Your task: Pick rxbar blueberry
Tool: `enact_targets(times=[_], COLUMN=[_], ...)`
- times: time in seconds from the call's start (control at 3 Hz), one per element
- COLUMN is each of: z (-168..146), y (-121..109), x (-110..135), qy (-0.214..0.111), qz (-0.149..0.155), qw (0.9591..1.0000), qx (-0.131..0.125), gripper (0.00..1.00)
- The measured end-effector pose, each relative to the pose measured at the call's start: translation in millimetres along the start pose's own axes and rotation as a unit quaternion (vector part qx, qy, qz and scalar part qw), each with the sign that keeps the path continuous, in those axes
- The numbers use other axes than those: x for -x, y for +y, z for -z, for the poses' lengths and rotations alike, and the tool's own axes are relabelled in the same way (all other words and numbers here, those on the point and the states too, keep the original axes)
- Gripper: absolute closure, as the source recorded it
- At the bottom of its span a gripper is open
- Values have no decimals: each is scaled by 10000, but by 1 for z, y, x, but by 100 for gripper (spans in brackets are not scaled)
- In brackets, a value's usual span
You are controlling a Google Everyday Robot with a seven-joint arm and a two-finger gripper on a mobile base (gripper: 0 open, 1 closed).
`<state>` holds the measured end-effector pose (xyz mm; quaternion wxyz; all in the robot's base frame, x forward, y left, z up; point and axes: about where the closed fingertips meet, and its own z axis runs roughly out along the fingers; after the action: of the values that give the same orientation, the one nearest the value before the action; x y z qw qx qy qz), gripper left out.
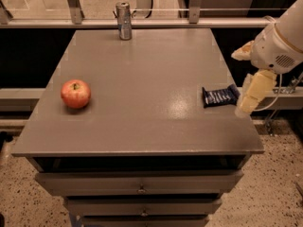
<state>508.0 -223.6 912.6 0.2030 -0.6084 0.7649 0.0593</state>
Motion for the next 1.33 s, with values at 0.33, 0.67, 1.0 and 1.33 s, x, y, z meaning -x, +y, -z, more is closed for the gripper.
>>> enact_targets(times=[0.33,0.67,1.0,1.33], z=[-29,-44,-60,-73], y=[-25,-32,-38,-46], x=[-12,-21,-28,-33], qy=[-374,-621,-803,-827], qz=[-59,-40,113,147], qw=[9991,9978,9965,9964], qx=[179,236,189,123], gripper=[0,0,0,5])
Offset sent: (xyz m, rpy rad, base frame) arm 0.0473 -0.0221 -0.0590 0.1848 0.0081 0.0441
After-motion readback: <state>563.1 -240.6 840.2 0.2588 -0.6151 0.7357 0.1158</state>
